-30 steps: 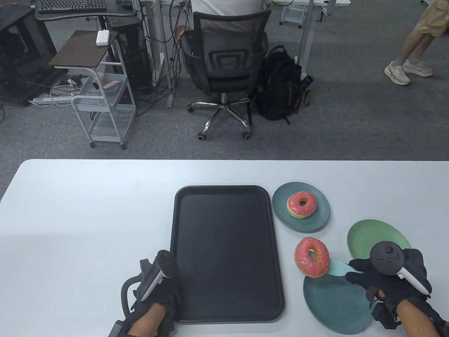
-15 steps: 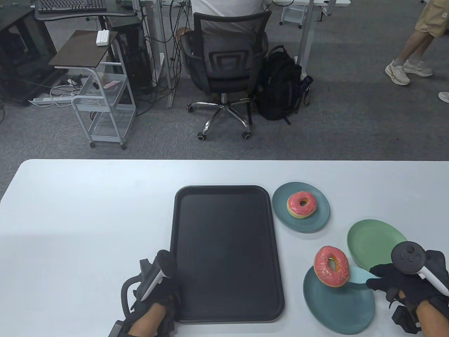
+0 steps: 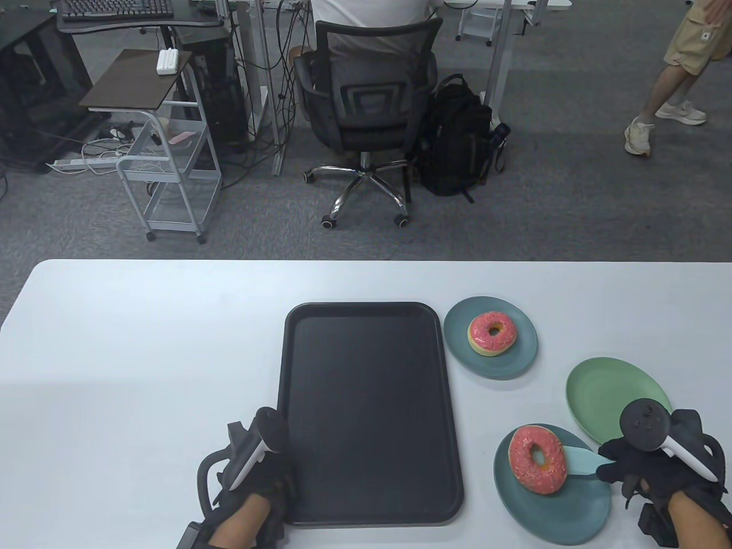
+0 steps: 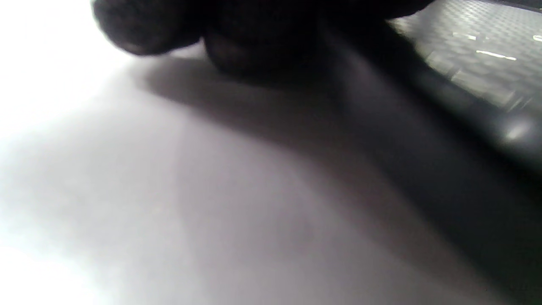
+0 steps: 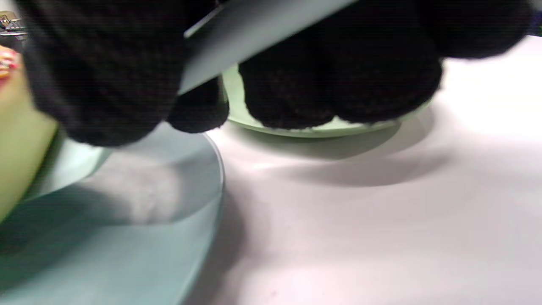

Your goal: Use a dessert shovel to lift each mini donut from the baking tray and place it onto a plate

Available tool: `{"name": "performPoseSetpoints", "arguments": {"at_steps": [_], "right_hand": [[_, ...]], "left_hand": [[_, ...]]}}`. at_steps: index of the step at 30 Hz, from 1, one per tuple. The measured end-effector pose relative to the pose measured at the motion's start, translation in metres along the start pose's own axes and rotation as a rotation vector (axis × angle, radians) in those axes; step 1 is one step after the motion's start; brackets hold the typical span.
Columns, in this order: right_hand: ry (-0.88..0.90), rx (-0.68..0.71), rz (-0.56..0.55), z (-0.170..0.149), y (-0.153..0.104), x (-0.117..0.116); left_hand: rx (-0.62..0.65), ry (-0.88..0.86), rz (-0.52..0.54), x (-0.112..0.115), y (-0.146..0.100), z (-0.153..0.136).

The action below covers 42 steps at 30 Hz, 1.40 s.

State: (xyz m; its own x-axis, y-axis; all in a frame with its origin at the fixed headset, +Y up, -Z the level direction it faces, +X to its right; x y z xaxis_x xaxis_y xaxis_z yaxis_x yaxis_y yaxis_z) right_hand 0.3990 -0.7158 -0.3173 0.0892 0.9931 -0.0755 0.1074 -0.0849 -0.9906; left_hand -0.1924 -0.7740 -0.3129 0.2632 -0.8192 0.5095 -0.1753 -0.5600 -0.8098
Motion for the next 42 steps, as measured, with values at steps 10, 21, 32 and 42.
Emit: {"name": "performPoseSetpoints", "arguments": {"at_steps": [10,21,32,42], "right_hand": [[0.017,0.012,-0.1,0.002,-0.002,0.008],[-0.042,-0.006,-0.245,0.005,-0.004,0.01],[-0.002,-0.026,-0.278,0.002,-0.005,0.012],[0.01,-0.061,-0.356,-0.001,-0.005,0.017]], "left_hand": [[-0.001,0.001,0.0,0.0,0.0,0.0],[-0.001,0.001,0.0,0.0,0.0,0.0],[-0.001,0.001,0.0,0.0,0.0,0.0],[-0.001,0.001,0.0,0.0,0.0,0.0]]}}
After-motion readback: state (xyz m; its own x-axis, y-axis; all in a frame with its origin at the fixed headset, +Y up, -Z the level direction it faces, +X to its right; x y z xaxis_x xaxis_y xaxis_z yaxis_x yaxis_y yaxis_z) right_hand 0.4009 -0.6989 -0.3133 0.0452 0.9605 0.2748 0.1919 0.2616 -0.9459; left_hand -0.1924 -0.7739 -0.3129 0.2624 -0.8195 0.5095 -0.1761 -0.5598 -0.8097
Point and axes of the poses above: the tracker on the back of each hand, its own z axis roughly to the thumb side, its own y axis roughly from the wrist to the fingertips, x = y × z, the point moved 1 cm from there along y, roughly from the wrist to the fingertips, and after that the axes turned 10 degrees about -z, right-handed, at the moved point
